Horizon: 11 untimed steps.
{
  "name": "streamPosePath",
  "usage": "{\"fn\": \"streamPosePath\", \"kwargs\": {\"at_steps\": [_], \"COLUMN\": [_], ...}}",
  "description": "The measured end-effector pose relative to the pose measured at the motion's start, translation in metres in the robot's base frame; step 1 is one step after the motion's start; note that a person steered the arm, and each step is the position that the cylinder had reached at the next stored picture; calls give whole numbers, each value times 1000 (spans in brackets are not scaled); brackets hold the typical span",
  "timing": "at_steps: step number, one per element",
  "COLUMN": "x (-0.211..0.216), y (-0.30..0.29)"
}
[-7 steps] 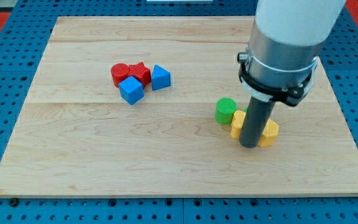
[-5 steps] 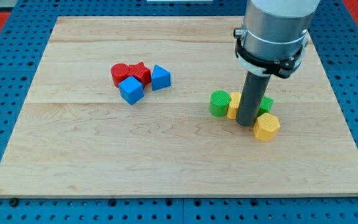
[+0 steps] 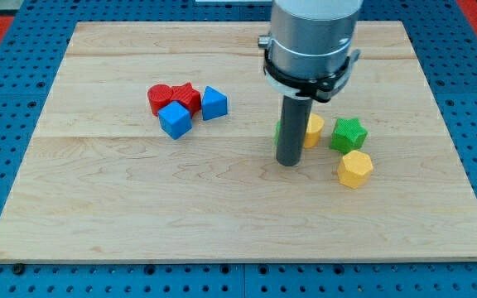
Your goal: Move the green and yellow blocks towards the center right of the board
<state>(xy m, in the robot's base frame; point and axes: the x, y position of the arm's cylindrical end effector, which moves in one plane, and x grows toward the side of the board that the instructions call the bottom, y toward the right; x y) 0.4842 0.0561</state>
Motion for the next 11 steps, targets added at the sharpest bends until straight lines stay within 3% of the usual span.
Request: {"fn": "streamPosePath", "kwargs": {"at_steps": [2,5,8,10,11], "x": [-25,-42,-62,-36,7], "y": [-36,53,89,41,36]}}
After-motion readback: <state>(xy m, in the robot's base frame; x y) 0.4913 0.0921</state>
